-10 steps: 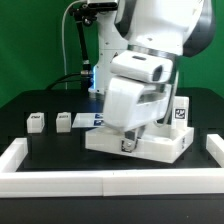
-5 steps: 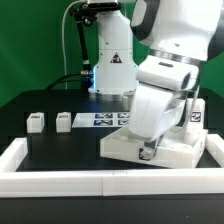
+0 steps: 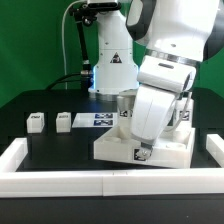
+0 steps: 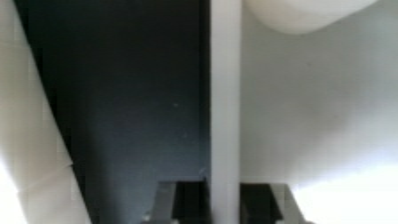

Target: Assemble square table

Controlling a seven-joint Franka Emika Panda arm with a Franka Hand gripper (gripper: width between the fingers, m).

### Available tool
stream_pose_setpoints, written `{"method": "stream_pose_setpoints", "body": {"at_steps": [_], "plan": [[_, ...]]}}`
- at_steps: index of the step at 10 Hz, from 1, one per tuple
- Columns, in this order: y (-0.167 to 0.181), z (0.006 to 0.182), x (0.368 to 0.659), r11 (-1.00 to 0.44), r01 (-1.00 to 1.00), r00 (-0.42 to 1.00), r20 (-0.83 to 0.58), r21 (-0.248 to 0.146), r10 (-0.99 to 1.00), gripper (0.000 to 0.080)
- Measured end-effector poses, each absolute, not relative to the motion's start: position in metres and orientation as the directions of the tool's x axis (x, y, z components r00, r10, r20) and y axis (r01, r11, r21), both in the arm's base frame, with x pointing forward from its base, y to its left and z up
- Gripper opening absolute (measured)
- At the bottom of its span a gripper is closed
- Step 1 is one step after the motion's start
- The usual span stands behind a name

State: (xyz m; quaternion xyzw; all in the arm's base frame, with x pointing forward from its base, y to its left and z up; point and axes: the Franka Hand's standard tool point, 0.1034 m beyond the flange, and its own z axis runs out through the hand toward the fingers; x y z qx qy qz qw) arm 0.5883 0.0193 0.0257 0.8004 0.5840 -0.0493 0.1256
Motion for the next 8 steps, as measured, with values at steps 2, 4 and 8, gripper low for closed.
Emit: {"method": "stream_pose_setpoints", "body": {"at_steps": [2,4,8], "plan": [[0.019,0.026,0.595,-0.055,0.994,0.079,-0.268,0.098,0.960,0.0066],[0.017,0.025,0.594,-0.073,0.992,0.097,-0.266,0.100,0.959,0.0063],[0.032,0.022,0.601,-0.108,0.989,0.130,-0.265,0.096,0.955,0.0063]]}}
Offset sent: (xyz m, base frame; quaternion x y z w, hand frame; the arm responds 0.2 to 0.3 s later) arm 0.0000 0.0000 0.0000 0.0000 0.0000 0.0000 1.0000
